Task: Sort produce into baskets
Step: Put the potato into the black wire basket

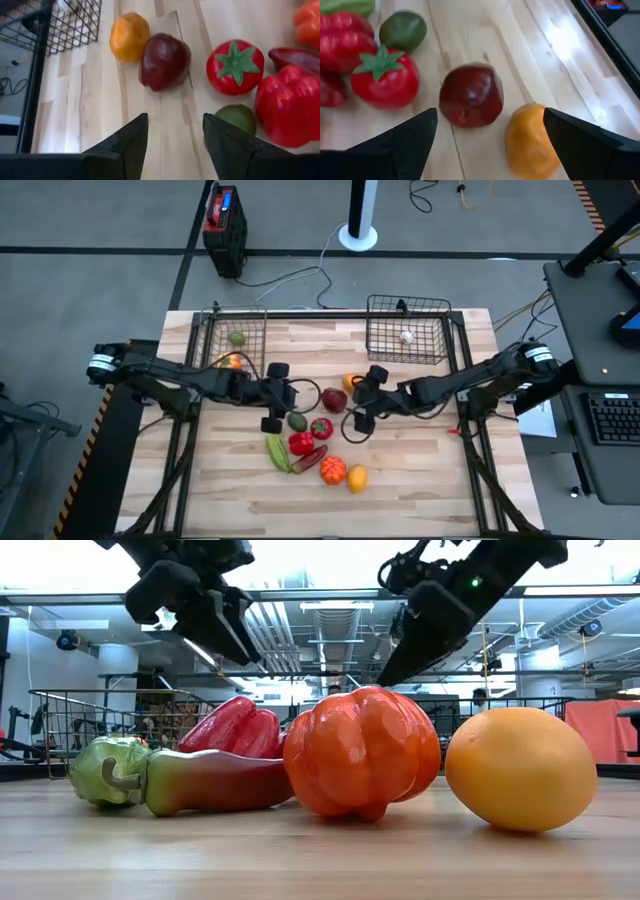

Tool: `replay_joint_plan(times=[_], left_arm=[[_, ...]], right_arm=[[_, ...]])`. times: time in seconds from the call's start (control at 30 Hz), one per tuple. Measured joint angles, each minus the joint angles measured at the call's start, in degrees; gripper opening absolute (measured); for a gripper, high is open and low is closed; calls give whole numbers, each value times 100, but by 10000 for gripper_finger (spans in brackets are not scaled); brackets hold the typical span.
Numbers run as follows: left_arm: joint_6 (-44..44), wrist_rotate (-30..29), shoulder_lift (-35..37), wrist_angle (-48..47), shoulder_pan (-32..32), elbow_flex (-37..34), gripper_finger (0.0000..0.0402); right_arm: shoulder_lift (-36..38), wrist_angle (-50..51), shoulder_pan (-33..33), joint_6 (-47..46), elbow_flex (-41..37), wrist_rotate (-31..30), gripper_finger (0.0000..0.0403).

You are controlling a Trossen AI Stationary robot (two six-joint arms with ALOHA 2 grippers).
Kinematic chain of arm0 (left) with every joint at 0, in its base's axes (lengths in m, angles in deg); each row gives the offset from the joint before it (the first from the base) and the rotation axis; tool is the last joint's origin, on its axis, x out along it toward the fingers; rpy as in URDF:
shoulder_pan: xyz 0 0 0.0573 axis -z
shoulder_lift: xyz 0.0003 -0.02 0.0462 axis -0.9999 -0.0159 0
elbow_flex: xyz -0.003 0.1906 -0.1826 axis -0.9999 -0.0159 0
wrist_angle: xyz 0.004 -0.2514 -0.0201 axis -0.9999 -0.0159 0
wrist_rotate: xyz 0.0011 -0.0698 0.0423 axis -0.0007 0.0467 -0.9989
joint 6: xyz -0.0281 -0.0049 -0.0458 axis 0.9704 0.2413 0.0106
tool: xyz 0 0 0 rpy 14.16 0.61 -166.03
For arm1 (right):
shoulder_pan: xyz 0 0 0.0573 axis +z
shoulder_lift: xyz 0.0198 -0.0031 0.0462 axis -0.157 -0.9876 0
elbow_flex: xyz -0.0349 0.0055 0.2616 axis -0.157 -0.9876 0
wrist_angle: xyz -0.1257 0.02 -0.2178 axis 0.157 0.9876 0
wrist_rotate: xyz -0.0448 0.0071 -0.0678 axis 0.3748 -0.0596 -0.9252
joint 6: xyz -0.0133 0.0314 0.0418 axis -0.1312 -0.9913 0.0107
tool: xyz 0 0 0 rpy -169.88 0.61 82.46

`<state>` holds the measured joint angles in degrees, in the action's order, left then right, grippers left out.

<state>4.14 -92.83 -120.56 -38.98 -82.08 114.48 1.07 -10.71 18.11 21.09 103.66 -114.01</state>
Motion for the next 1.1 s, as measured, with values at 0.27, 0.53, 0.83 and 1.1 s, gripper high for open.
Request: replay_joint_plan(times=[0.27, 0.53, 0.83, 1.1], left_arm=[[-191, 1, -4, 415, -116, 0, 174], [-191, 0, -7, 551, -191, 0, 174], [-191, 0, -7, 594, -199, 0, 174], [-191, 0, -7, 630, -203, 0, 174]], right_arm=[[-239, -1295, -112, 519, -244, 55, 357], [-515, -1513, -123, 581, -192, 55, 357], [-469, -1084, -182, 666, -124, -198, 357], [-486, 129, -376, 645, 87, -199, 357]])
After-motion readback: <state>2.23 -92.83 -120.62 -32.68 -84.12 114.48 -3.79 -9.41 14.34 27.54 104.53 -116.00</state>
